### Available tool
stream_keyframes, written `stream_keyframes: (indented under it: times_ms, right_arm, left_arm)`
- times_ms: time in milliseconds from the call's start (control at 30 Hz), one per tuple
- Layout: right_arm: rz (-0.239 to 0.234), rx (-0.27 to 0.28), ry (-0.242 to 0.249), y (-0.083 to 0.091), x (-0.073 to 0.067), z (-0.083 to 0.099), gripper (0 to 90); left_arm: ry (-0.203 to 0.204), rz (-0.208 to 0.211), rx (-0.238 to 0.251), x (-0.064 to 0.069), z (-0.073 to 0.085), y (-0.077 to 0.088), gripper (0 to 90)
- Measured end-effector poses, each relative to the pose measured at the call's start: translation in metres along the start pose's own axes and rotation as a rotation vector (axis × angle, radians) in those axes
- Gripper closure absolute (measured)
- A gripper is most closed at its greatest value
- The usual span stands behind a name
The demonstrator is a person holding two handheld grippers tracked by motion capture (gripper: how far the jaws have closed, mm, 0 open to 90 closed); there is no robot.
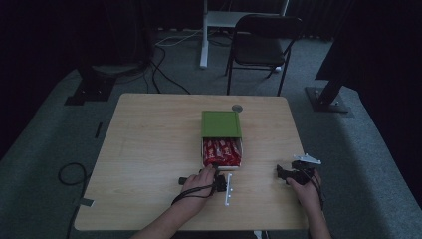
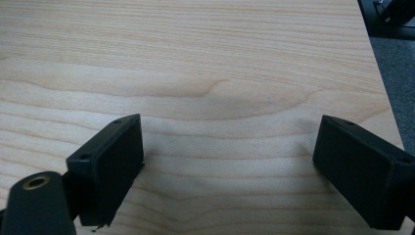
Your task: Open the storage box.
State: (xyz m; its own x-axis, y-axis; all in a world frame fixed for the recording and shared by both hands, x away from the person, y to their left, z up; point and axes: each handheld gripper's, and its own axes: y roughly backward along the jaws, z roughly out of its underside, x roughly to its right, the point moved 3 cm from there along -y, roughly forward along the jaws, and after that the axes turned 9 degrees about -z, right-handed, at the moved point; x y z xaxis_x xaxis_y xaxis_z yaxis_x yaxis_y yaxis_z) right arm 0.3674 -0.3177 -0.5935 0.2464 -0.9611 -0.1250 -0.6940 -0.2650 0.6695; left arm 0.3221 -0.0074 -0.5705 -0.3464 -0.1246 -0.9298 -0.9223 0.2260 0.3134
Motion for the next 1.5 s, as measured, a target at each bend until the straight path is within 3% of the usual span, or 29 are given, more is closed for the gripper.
stream_keyframes:
  times_ms: [767,1500]
  right_arm:
    - [0.0,0.0,0.001,0.0,0.0,0.0,10.8]
    - [0.0,0.001,0.001,0.0,0.0,0.0,10.8]
  left_arm:
    - [0.005,0.035,0.013,0.014,-0.003,0.027,71.0]
    - [0.052,0.059,0.032,0.019,-0.005,0.043,68.7]
